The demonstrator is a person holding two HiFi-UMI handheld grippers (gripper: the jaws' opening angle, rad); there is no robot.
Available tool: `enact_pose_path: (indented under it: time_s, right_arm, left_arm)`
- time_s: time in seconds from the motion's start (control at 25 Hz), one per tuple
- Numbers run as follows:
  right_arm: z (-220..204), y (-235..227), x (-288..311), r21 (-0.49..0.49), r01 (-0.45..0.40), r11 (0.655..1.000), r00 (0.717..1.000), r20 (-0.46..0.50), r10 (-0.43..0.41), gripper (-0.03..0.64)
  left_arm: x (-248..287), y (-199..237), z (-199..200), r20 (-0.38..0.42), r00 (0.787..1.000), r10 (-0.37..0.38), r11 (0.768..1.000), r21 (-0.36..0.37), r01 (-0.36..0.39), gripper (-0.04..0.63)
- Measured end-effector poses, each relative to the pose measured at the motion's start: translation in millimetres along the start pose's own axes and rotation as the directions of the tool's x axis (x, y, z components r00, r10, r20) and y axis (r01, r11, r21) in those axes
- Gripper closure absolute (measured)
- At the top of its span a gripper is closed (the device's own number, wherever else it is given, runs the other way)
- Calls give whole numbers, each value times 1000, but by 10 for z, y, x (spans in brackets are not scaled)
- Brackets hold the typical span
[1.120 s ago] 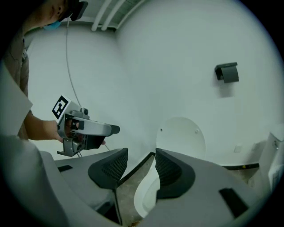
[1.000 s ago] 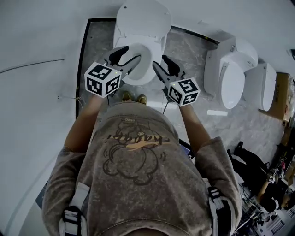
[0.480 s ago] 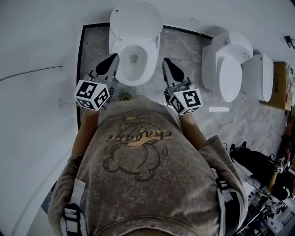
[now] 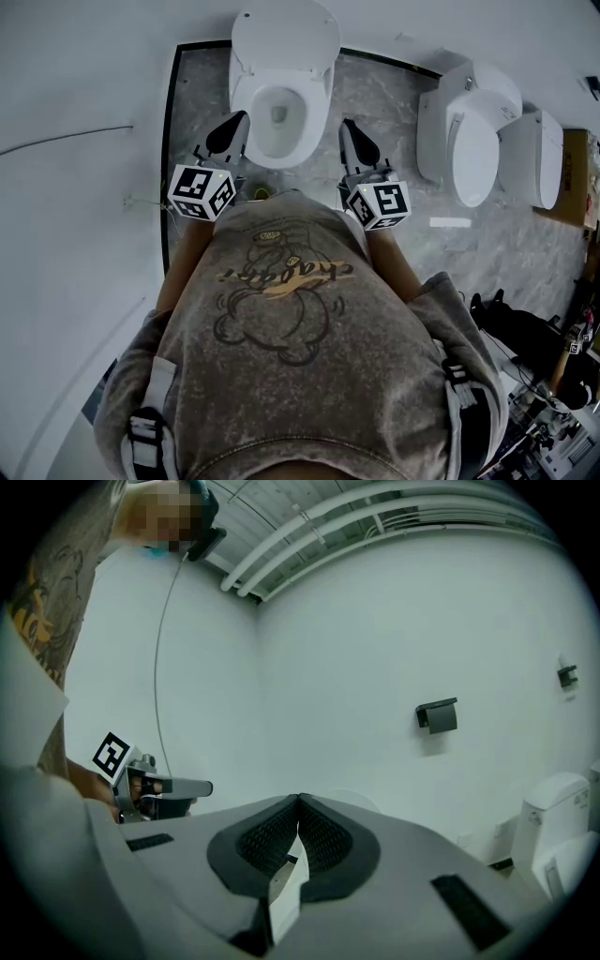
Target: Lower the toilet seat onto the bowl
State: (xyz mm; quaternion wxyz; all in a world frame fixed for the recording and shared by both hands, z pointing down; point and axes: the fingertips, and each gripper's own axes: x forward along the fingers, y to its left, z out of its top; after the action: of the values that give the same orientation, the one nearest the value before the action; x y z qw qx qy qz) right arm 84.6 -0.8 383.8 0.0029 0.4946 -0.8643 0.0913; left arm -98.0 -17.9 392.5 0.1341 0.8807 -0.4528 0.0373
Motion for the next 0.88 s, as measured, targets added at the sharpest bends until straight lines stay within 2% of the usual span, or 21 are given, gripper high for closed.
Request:
enact_pose_path:
  time_s: [0.88]
  right_arm:
    - [-131, 165, 9, -6, 6, 1000, 1000, -10, -6, 591]
  left_arm:
    - [-177, 141, -82, -8, 1000, 29, 1000, -7, -29, 586]
